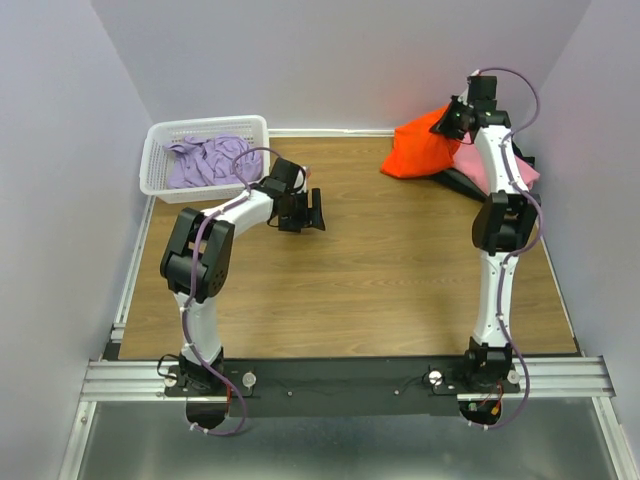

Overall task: Fold and stack the t-shirts
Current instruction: Neatly place the folded tshirt to the corner

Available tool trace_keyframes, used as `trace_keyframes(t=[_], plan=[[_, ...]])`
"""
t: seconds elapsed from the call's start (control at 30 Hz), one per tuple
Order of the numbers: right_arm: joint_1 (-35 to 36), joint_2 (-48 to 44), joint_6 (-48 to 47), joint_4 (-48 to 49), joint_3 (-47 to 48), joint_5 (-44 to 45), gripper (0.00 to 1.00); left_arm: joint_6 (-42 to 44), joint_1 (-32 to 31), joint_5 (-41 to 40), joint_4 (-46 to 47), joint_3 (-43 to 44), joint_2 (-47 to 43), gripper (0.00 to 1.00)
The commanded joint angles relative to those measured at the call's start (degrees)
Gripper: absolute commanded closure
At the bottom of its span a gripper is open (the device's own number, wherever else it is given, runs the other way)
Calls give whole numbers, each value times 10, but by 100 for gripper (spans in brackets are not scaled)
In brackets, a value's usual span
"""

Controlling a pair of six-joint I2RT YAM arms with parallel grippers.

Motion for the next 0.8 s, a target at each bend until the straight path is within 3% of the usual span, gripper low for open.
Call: trace_keyframes(t=[0.0,0.77], plan=[[-22,2,22,-3,50,1,99,-12,2,-3,24,-12,-27,17],[-164,-52,120,51,64,-89,99,-12,2,-5,16,-33,-38,17]])
